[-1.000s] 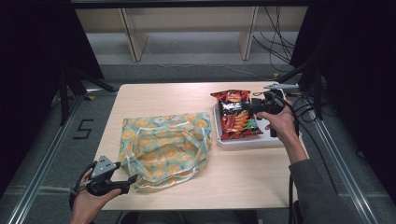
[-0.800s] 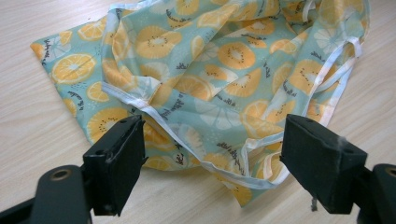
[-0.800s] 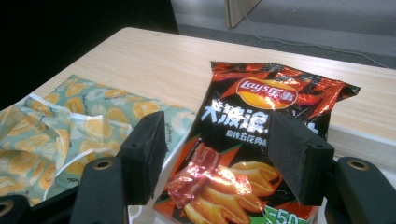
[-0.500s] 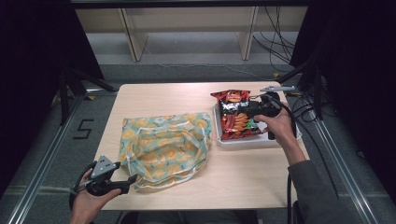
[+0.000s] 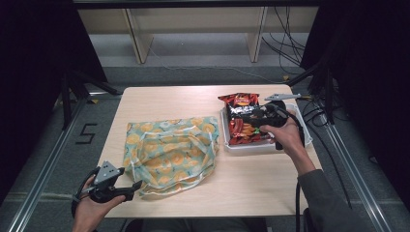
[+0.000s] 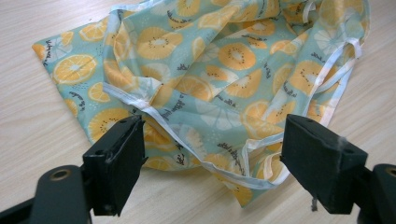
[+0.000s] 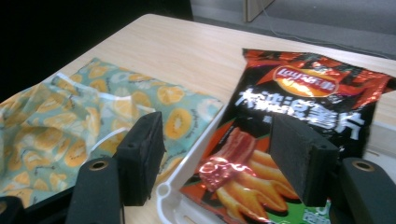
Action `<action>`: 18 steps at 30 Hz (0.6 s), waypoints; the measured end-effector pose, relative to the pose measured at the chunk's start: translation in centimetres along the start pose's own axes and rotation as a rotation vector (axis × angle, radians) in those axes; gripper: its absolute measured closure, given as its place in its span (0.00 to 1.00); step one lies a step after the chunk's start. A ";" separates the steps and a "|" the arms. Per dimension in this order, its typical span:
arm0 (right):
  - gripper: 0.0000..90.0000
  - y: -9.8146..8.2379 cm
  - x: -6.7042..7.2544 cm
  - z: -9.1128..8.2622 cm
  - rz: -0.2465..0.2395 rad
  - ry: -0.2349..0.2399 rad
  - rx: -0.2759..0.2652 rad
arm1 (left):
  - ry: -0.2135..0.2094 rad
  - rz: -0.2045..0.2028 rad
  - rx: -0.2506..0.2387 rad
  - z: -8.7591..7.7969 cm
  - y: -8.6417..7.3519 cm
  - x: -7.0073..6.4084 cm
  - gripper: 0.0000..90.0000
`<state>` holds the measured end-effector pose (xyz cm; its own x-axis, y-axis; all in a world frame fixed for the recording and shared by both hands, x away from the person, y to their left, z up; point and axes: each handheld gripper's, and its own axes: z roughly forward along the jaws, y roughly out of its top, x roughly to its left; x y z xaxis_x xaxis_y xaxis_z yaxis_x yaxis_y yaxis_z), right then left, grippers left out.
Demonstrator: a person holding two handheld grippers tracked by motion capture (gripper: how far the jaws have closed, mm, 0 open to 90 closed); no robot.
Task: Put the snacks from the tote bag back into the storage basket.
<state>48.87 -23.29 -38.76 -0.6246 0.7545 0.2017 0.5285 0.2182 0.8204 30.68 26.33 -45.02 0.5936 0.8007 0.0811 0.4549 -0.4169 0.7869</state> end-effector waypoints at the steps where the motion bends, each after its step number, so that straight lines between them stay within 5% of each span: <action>1: 0.41 -0.1 0.2 0.1 -0.004 0.001 0.003 | 0.000 -0.002 -0.001 0.0 0.0 0.0 0.24; 7: 0.40 -0.5 1.3 0.4 -0.001 0.019 0.023 | 0.000 0.000 -0.001 0.0 0.0 0.0 0.24; 9: 0.40 -0.7 1.4 0.6 -0.019 0.023 0.022 | 0.002 -0.034 -0.002 0.0 -0.1 -0.3 0.24; 10: 0.40 -0.8 1.5 0.6 -0.006 0.037 0.022 | -0.002 0.018 0.004 0.0 0.0 0.0 0.24; 18: 0.40 -1.9 2.1 0.9 -0.029 0.037 0.046 | -0.001 0.015 0.002 0.0 0.0 0.0 0.24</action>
<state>47.04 -21.55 -40.35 -0.6602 0.7245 0.1983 0.5352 0.2686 0.8009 30.67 26.36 -44.98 0.6012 0.7938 0.0921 0.4475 -0.4299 0.7842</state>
